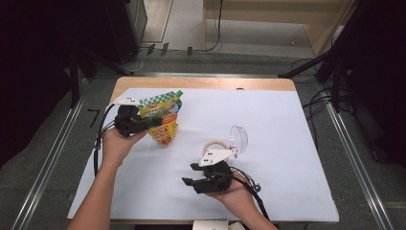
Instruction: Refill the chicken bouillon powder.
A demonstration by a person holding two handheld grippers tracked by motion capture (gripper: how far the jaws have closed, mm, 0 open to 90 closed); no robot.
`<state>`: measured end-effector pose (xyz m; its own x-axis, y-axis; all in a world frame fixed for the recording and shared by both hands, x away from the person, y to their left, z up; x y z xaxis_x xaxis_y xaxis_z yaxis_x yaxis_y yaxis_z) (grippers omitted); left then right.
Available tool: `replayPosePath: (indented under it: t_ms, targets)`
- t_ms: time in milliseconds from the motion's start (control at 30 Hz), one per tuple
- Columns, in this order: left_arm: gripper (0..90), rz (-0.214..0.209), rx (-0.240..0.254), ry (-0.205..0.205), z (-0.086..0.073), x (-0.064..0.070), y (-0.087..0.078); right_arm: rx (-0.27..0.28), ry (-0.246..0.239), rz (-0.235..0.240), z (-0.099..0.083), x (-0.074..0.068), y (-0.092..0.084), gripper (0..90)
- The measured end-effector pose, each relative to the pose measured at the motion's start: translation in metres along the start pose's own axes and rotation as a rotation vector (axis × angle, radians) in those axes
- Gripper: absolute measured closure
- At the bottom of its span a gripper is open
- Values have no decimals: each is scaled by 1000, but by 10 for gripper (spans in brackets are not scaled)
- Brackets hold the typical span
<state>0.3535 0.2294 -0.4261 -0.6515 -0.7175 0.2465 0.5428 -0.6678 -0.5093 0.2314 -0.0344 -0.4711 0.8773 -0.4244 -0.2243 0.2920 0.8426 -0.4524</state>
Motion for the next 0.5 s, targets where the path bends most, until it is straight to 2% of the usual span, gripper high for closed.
replayPosePath:
  t_ms: [33, 133, 267, 500]
  targets:
    - [889, 10, -5, 11, 1, 2, -2, 4, 2, 3, 2, 0, 2, 468]
    - [894, 2, -40, 27, 8, 9, -7, 22, 11, 9, 4, -2, 9, 472]
    - [896, -44, -48, 21, 18, 17, -16, 29, -17, 3, -1, -5, 12, 476]
    - [897, -119, -44, 30, 35, 36, -33, 48, -15, -15, -7, -3, 12, 484]
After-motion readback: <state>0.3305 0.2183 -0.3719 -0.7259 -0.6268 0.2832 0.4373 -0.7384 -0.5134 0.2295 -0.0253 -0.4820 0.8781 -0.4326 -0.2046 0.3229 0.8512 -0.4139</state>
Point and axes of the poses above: each handheld gripper's, and its own axes: y roughly forward along the jaws, z roughly out of its top, x roughly to its right, the point moved 2 cm from there along y, roughly forward along the jaws, and after that the axes turned 7 degrees about x, right-handed, at the moved point
